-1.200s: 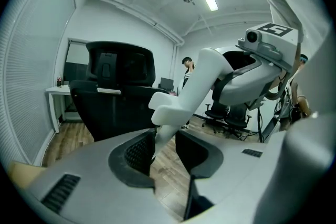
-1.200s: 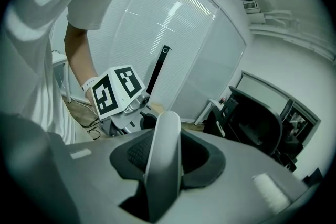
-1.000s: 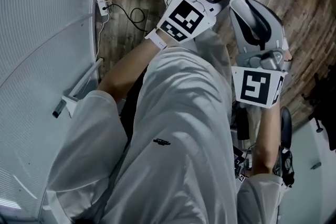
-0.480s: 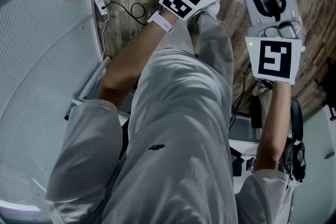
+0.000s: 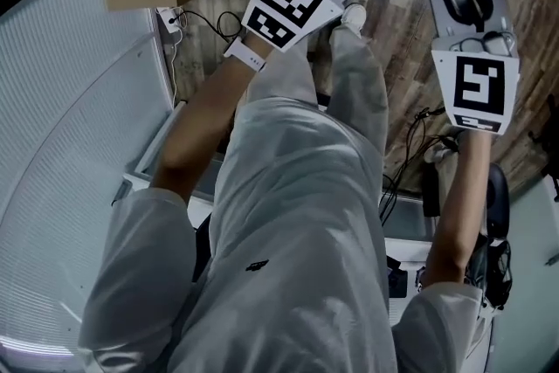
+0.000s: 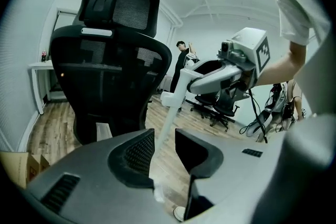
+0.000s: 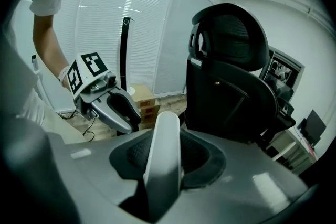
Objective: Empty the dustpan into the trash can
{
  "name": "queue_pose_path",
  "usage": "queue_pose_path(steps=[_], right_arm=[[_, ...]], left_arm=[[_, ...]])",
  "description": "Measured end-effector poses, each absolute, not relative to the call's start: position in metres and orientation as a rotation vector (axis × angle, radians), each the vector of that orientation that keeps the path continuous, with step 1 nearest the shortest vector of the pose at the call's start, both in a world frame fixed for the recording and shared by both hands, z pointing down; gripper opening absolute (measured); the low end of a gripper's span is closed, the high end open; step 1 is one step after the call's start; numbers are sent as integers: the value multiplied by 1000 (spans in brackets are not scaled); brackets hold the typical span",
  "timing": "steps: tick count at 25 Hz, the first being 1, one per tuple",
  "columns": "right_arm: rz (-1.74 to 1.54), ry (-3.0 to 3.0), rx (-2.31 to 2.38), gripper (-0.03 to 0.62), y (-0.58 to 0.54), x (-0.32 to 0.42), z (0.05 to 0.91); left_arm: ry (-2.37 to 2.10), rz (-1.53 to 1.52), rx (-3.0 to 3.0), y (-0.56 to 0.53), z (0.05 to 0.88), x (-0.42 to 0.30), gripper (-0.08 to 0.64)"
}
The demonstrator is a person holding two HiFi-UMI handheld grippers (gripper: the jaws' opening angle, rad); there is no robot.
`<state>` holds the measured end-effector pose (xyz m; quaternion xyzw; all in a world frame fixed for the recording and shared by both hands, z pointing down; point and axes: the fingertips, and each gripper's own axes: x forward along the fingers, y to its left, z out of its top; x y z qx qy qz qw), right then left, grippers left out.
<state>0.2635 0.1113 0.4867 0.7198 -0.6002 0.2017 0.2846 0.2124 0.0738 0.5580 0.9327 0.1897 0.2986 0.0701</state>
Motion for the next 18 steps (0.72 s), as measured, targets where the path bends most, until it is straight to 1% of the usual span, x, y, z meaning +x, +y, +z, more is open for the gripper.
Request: queue_pose_path(steps=[6, 18], right_arm=[[597, -1578, 1929, 135, 128, 277, 515], [778, -1425, 2014, 143, 176, 333, 571]], left_arm=[[494, 875, 2831, 66, 551, 208, 92], [413, 856, 2865, 53, 531, 197, 69]])
